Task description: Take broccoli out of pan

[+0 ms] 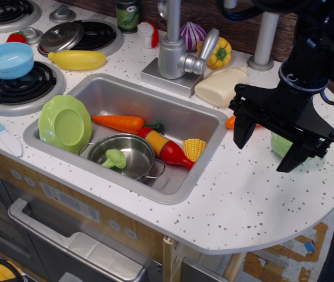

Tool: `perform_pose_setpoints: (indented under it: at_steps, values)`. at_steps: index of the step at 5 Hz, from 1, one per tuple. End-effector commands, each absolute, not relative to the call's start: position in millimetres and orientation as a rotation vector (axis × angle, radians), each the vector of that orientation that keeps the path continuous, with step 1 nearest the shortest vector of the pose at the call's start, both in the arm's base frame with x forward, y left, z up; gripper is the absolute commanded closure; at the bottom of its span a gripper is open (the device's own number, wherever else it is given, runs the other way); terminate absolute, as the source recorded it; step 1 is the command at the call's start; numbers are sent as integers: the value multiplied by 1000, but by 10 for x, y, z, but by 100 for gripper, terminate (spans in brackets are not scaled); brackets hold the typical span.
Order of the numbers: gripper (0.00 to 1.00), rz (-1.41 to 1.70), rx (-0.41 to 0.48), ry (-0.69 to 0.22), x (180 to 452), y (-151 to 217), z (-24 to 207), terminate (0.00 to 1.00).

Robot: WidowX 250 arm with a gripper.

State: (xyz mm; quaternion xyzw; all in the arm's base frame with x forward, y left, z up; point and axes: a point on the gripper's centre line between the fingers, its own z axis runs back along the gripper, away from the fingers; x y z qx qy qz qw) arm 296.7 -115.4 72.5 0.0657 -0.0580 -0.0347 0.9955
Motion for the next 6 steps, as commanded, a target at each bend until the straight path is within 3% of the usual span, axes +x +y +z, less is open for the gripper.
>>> perform_pose_setpoints:
  at_steps: [1,3,4,6]
  values:
    - [0,-69,132,-116,2967,-1154,725,0]
    - [0,-206,73,-56,2943,-241,879,0]
    - [0,-219,130,-78,3005,101,771,0]
    - [0,-279,100,-183,2995,483,356,0]
